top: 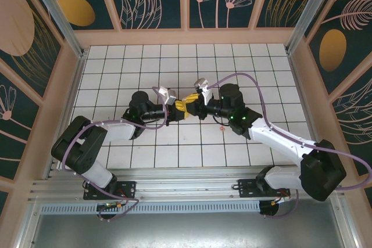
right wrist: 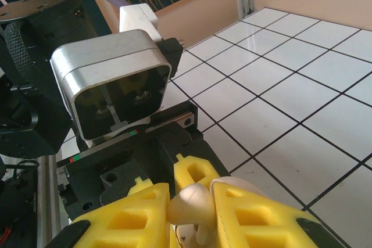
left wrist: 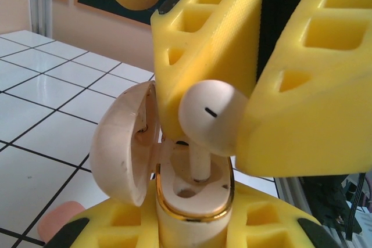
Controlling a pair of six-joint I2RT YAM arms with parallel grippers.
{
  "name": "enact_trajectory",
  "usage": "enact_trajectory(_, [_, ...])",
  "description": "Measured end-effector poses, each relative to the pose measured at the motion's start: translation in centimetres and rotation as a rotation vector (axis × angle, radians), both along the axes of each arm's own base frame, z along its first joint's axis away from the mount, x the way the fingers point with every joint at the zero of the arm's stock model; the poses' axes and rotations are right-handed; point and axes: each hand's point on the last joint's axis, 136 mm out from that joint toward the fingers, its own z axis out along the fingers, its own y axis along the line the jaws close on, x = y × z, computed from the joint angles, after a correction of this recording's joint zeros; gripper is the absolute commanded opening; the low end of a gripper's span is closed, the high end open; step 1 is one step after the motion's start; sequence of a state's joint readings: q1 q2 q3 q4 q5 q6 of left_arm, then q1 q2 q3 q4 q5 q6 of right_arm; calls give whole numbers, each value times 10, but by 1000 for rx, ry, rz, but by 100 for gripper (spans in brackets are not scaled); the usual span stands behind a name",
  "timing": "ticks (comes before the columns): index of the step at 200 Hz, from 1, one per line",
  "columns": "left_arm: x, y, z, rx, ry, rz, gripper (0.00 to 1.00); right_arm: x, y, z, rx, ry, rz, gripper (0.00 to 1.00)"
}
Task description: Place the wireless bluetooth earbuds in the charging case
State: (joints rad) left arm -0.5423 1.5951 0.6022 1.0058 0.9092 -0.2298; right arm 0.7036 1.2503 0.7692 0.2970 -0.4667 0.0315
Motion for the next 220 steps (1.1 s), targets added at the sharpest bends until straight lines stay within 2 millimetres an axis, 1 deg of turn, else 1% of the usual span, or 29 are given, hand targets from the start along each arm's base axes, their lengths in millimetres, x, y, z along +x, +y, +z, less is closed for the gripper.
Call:
enact_trajectory(46, [0, 0, -1, 3, 5, 1, 19, 0, 1, -1, 0, 0, 8, 24])
enact_trajectory(64, [0, 0, -2, 7, 12, 2, 19, 0, 1, -4, -8, 1, 12, 27])
enact_trajectory(89, [-1, 1, -5, 14, 22, 4, 19, -1, 1, -7, -22, 2, 17, 30])
enact_trajectory(136, [0, 2, -4, 21, 26, 15, 19, -2, 1, -6, -26, -6, 17, 36])
enact_trajectory(187, [0, 2, -3, 34, -4, 26, 18, -3, 1, -5, -29, -4, 14, 36])
enact_trajectory(220, [0, 3, -1, 52, -55, 38, 18, -6, -2, 2, -31, 4, 13, 37])
